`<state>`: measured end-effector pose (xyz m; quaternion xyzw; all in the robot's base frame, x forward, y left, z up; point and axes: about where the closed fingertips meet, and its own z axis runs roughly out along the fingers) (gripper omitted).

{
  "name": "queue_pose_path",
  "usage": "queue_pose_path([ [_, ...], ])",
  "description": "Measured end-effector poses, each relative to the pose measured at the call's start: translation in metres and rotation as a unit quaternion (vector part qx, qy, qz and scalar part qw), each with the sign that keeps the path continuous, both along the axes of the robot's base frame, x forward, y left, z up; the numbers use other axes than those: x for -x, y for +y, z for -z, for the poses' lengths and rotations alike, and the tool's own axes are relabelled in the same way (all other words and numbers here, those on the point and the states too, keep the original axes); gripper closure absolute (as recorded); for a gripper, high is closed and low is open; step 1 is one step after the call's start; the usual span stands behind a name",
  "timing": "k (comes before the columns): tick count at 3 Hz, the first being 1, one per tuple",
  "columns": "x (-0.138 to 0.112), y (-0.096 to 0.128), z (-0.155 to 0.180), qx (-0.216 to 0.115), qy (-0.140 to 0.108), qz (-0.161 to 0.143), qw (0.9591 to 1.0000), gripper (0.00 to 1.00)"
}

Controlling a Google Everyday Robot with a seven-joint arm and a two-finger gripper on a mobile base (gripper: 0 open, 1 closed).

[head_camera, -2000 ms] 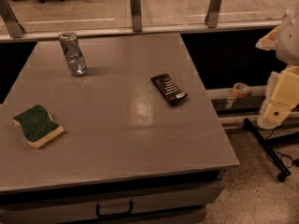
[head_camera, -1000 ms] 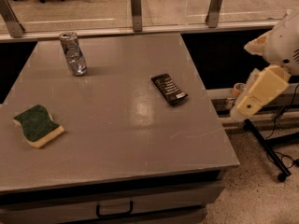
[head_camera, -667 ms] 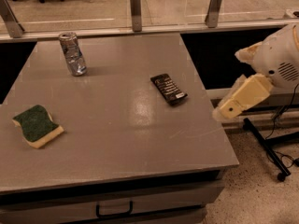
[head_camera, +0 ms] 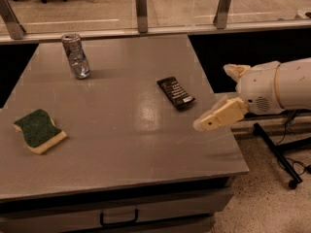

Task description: Move rxbar chocolate near sponge

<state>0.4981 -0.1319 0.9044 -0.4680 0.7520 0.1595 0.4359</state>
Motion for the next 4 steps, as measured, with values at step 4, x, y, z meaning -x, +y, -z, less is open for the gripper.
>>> queue_pose_path([
  [4, -0.025, 0.023, 0.025, -0.027, 0.003, 0.037, 0.9989, 0.00],
])
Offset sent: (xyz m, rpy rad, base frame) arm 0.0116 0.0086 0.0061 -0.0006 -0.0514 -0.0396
